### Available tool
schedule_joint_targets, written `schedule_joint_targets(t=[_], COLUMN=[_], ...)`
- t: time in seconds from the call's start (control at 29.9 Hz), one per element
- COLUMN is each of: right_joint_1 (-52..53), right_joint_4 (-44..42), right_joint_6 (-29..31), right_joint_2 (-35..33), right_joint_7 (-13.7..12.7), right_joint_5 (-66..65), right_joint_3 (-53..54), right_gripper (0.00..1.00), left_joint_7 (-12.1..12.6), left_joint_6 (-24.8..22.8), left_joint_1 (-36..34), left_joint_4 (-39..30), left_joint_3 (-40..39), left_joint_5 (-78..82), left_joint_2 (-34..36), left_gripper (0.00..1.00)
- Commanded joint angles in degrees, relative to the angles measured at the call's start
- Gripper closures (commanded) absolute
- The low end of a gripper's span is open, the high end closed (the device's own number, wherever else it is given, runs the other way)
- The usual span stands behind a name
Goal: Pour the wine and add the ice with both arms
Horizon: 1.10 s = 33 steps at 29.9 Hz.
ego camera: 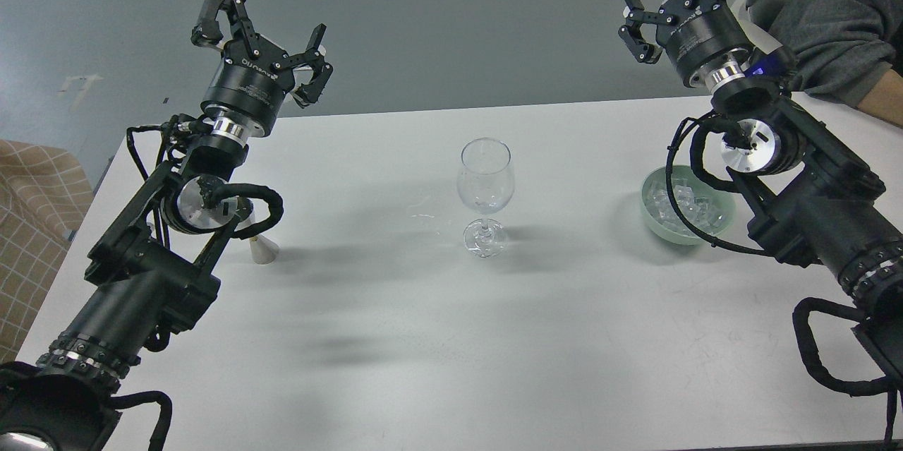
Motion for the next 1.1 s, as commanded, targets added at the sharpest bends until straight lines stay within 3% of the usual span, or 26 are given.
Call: schedule_joint_targets(t=[0.0,1.07], right_joint_1=[-0.2,-0.4], right_joint_4=[1.2,1.4], right_joint_6=[0.0,-0.1], right_joint_2=[-0.8,-1.6], right_joint_7=[0.3,0.4], right_joint_5=[0.0,0.0], right_joint_3=[-1.2,-1.3], right_gripper=[0.0,0.0], left_joint_7=[0.3,0.5], left_joint_6=[0.8,0.9], left_joint_1=[0.0,0.4], left_joint_4=[-0.3,-1.5], left_joint_3=[0.1,-0.7], left_joint_5=[1.6,1.5], left_joint_2=[0.0,-0.1], left_gripper=[0.01,0.01])
